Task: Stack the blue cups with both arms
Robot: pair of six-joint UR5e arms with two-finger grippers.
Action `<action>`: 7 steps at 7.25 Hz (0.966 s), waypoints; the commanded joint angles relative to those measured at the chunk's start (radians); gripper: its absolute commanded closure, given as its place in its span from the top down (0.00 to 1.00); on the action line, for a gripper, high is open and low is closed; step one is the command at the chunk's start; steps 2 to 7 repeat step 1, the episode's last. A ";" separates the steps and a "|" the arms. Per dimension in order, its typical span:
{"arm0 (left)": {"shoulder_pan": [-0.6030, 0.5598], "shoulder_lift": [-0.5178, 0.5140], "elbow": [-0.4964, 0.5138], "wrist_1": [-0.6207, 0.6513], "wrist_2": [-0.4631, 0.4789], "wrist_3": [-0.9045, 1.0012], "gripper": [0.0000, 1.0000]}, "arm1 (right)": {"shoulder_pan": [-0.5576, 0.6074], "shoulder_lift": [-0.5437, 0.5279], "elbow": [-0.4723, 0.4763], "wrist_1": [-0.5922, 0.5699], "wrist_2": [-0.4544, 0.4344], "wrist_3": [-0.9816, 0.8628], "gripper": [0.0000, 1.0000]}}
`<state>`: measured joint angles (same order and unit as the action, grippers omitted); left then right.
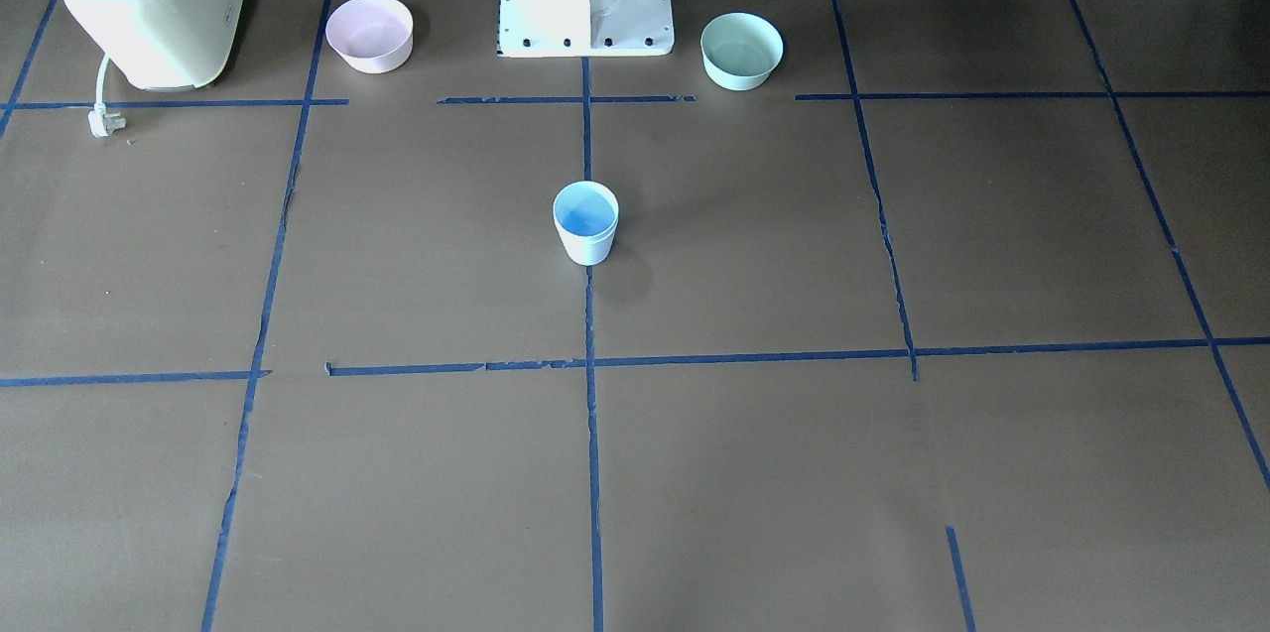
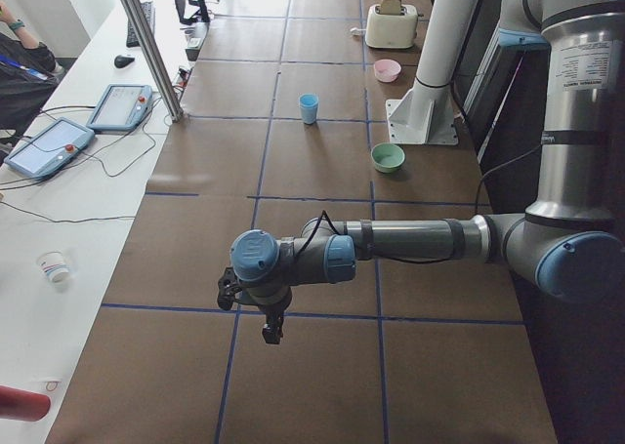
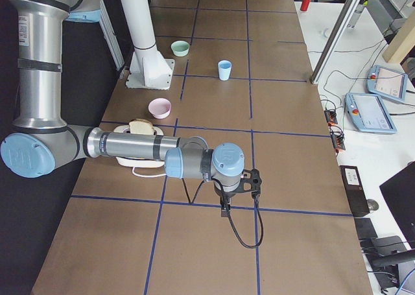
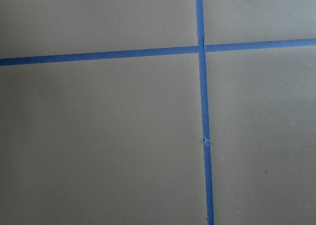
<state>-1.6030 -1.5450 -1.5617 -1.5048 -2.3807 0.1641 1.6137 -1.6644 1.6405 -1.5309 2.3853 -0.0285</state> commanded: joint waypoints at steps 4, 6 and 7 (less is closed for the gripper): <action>0.000 -0.003 0.000 0.000 0.000 0.002 1.00 | 0.000 0.002 0.001 0.000 0.000 0.001 1.00; 0.000 -0.003 0.000 0.000 0.000 0.002 1.00 | 0.000 0.002 0.001 0.000 0.000 0.001 1.00; 0.000 -0.003 0.000 0.000 0.000 0.002 1.00 | 0.000 0.002 0.001 0.000 0.000 0.001 1.00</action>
